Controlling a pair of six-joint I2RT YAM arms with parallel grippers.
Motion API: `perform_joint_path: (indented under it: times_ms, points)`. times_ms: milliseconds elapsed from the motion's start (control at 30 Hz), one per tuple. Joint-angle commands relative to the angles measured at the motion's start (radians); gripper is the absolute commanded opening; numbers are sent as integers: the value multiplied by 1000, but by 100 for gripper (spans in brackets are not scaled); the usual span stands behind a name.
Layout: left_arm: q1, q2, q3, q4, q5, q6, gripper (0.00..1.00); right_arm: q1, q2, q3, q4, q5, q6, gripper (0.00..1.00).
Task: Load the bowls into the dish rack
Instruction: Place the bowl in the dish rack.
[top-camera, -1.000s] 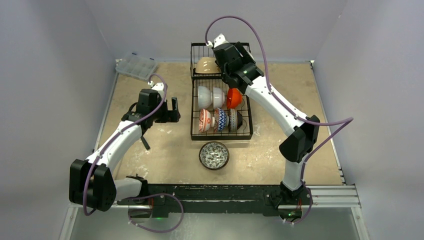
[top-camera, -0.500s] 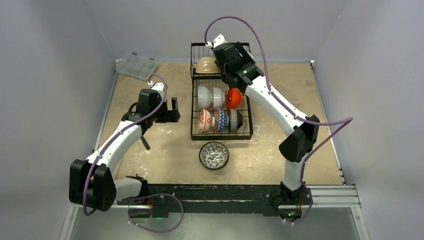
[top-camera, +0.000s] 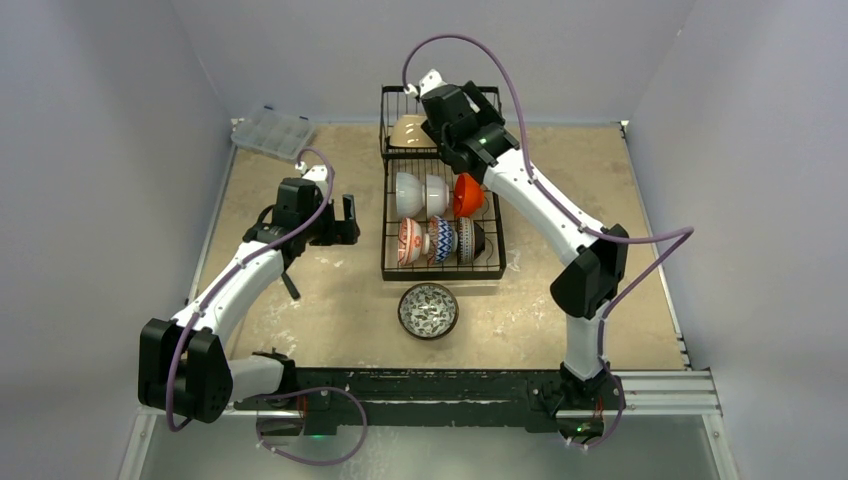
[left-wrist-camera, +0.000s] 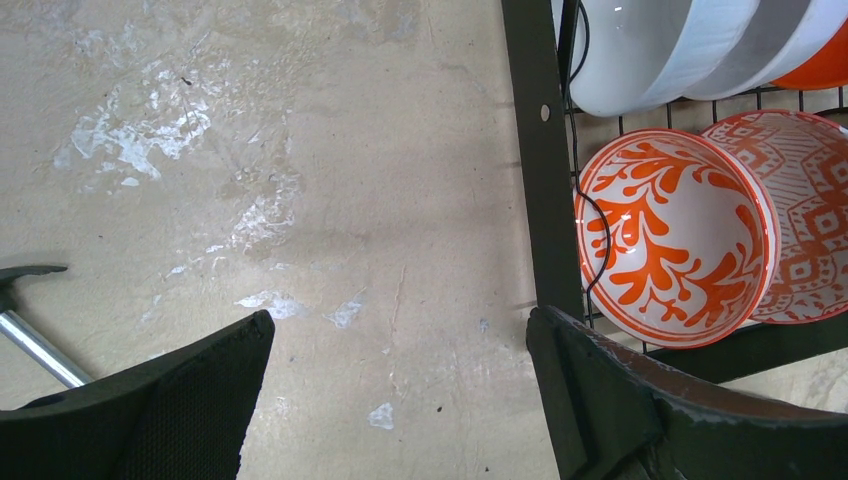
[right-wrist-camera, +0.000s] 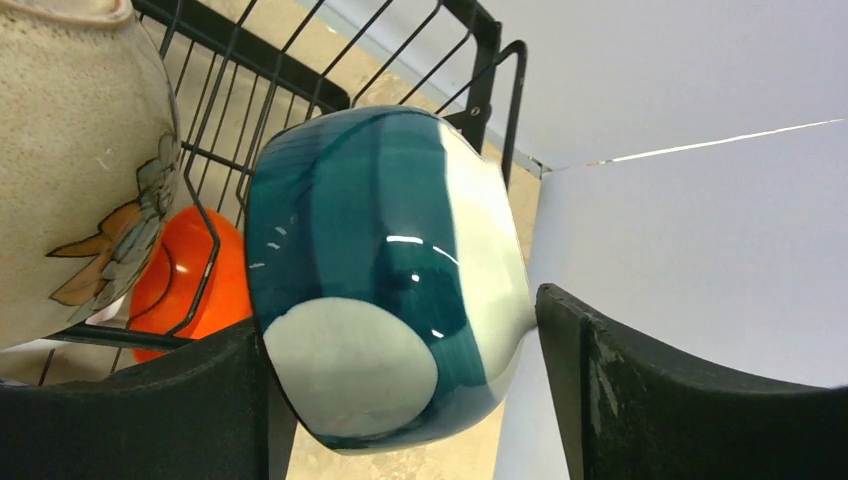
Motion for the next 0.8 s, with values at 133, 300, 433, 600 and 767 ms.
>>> perform_joint_path:
  times_ms: [133, 300, 433, 600, 767]
  points:
    - [8, -29, -8, 7, -9, 23, 96, -1, -6, 63, -12, -83, 53, 87]
    - [7, -30, -8, 5, -9, 23, 96, 0, -3, 92, -57, -157, 81, 91]
    - [8, -29, -8, 5, -9, 23, 96, -2, -13, 98, -76, -234, 110, 93]
    - [8, -32, -8, 5, -11, 22, 96, -6, -46, 105, -35, -302, 144, 95]
    - [7, -33, -7, 6, -10, 23, 95, -31, -43, 141, 19, -348, 185, 95]
